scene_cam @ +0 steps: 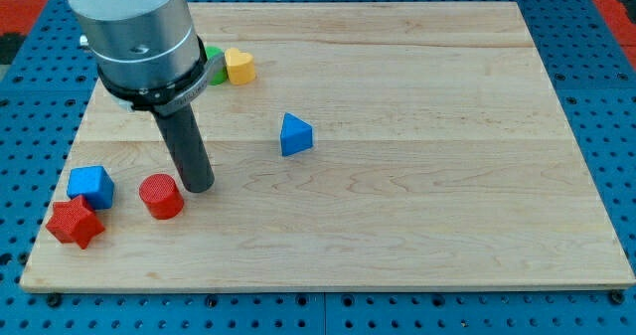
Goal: Move the blue triangle down and left a bit
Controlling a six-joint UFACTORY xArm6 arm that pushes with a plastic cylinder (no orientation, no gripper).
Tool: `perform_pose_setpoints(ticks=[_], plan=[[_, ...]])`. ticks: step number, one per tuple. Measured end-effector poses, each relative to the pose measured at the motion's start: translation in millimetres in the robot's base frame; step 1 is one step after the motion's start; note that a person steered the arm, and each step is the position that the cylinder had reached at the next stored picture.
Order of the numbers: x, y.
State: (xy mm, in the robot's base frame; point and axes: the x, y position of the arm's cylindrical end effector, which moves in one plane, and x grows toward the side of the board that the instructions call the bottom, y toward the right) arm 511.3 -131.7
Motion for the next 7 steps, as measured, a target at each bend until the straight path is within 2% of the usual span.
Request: perform_pose_setpoints(ticks=[2, 3, 4, 6, 7], plan=[[17, -38], [17, -28], [17, 36], [-36, 183], [-88, 187]])
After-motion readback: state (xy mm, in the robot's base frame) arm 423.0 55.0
